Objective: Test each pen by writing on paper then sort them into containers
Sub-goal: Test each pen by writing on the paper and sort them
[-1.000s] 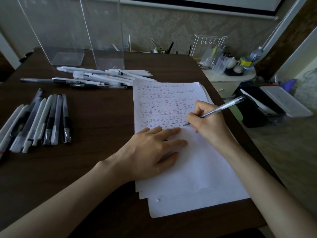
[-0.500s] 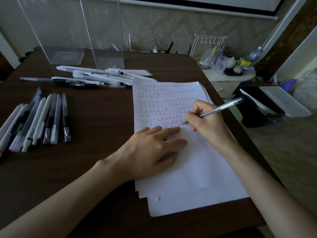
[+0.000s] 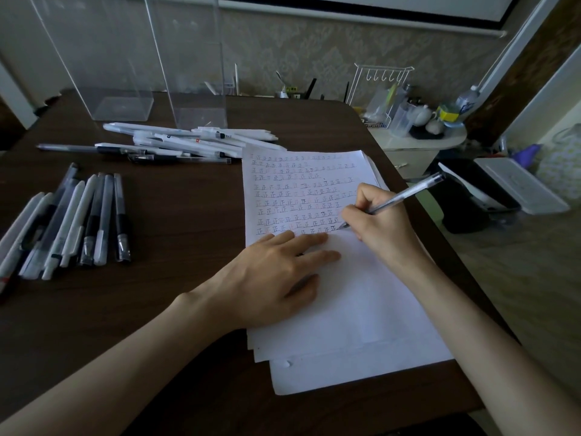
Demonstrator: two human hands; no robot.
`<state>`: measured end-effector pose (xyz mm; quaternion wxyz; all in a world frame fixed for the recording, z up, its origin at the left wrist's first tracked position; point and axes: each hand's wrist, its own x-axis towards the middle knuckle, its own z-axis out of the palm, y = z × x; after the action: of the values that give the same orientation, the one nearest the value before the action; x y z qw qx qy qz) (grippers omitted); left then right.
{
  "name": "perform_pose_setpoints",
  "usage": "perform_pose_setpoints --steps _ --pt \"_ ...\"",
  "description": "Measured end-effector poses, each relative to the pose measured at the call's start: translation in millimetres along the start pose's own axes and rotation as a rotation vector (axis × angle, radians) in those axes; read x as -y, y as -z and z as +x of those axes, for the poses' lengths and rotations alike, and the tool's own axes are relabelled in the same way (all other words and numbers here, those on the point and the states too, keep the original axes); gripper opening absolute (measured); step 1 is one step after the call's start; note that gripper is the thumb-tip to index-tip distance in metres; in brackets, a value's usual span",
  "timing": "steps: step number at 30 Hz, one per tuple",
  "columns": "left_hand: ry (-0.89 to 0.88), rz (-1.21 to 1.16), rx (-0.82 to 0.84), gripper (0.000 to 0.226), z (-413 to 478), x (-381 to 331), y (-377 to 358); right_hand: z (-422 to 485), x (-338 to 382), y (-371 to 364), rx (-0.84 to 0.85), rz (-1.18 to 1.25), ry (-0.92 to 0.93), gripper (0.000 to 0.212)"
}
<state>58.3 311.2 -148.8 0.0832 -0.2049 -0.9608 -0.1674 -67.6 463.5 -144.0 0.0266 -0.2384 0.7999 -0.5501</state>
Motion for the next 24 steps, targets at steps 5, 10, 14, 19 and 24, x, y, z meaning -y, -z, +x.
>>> perform_pose_setpoints --steps 5,10,14,19,24 --pt "0.223 -0.316 -0.174 0.038 0.4 5.9 -0.5 -2.1 6.3 4.3 -0.005 0.122 0.064 0.036" --pt "0.405 -0.426 -0.379 0.037 2.7 5.7 4.7 -4.0 15.1 4.7 0.124 0.344 0.081 0.018" --pt "0.479 -0.511 -0.483 0.026 -1.3 3.9 13.6 -9.5 18.3 5.3 0.267 0.563 0.016 0.030" --pt "0.390 -0.508 -0.465 0.015 -2.1 -0.4 15.1 -12.4 21.7 5.7 0.327 0.546 0.003 0.023" --pt "0.283 -0.433 -0.444 0.015 -2.6 -0.8 13.7 -16.0 23.1 3.1 0.440 0.466 0.014 0.022"
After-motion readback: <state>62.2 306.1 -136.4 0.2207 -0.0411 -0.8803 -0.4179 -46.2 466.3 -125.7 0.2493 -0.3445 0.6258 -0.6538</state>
